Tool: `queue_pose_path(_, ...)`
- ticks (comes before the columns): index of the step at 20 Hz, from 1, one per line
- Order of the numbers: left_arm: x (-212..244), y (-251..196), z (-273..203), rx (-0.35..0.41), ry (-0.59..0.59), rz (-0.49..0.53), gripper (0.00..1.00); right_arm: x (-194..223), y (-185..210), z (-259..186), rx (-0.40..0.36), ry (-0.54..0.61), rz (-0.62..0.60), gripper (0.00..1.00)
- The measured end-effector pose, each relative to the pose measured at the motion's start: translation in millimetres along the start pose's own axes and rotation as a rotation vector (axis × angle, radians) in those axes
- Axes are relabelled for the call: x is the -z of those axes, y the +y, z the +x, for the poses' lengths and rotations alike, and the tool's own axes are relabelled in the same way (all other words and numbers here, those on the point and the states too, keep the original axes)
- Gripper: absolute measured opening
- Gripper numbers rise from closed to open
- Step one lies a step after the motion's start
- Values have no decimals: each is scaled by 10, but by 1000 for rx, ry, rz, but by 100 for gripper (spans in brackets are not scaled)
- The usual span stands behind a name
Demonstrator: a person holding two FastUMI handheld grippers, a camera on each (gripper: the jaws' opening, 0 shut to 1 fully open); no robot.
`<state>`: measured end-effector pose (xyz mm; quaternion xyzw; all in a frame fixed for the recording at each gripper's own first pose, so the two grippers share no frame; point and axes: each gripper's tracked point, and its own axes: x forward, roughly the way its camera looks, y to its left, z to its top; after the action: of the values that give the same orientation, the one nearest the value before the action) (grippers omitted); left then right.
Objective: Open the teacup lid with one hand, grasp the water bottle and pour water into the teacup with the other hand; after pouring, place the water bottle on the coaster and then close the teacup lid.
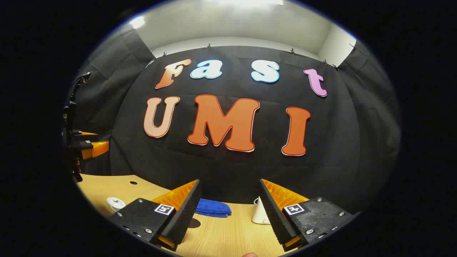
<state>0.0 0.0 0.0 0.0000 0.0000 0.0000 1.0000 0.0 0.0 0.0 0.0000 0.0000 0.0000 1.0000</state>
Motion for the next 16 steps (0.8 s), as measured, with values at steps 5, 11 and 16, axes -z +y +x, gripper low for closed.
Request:
queue_pose_path(5, -59, -48, -18, 19, -8, -9, 96, -29, 24, 13, -9, -2, 9, 96)
queue_pose_path(11, -130, -15, -30, 1, -23, -15, 96, -125, -30, 21, 1, -18, -11, 96)
queue_pose_path(16, -63, 22, -42, -9, -11, -25, 96, -98, -2, 26, -6, -20, -1, 97)
